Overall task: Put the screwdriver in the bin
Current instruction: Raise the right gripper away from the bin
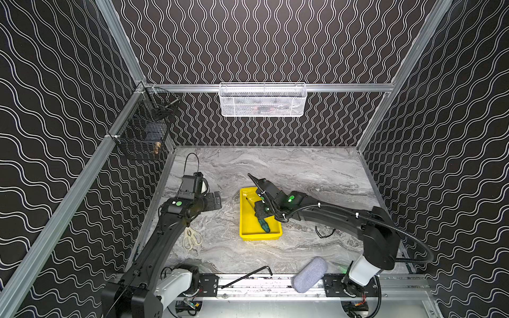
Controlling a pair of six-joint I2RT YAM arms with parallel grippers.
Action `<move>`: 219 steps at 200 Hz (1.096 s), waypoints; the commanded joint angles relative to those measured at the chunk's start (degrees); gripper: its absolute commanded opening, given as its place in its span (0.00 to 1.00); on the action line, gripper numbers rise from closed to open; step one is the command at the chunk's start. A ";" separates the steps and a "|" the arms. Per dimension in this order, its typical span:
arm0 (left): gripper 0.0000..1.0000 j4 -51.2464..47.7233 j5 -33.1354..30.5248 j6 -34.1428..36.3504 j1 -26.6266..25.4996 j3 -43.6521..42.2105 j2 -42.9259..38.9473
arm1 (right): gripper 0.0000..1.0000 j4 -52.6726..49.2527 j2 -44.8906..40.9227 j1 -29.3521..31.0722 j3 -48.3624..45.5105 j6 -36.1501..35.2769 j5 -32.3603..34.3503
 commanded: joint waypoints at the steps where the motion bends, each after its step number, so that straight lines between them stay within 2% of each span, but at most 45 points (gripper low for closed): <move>1: 0.99 -0.04 -0.25 0.38 0.01 0.61 -0.28 | 0.53 -0.52 -2.54 -0.58 0.29 -1.02 -0.53; 50: 0.99 0.05 -1.04 0.43 0.36 1.35 -0.91 | 0.54 -0.28 -10.77 -6.75 -2.84 -2.90 -2.35; 91: 0.99 2.41 0.07 -1.68 1.27 1.42 -2.66 | 0.55 0.00 -18.89 -18.08 -7.67 -5.24 -6.21; 130: 0.99 10.06 3.73 -6.23 1.20 0.60 -1.54 | 0.59 -0.03 -26.08 -27.33 -11.07 -8.53 -5.16; 160: 0.99 19.38 7.05 -6.19 1.24 -1.69 -0.02 | 0.70 1.90 -29.72 -34.54 -14.42 -9.90 -5.50; 192: 0.99 25.49 3.72 -6.52 1.24 -2.82 2.35 | 0.86 4.50 -30.97 -40.80 -18.68 -9.40 -9.52; 208: 0.99 29.04 2.07 -5.51 1.22 -4.23 1.84 | 0.98 5.18 -31.73 -41.84 -19.72 -8.98 -7.15; 219: 0.99 30.91 -0.09 -4.72 1.25 -5.10 1.25 | 0.99 5.43 -32.40 -41.99 -20.10 -9.27 -4.66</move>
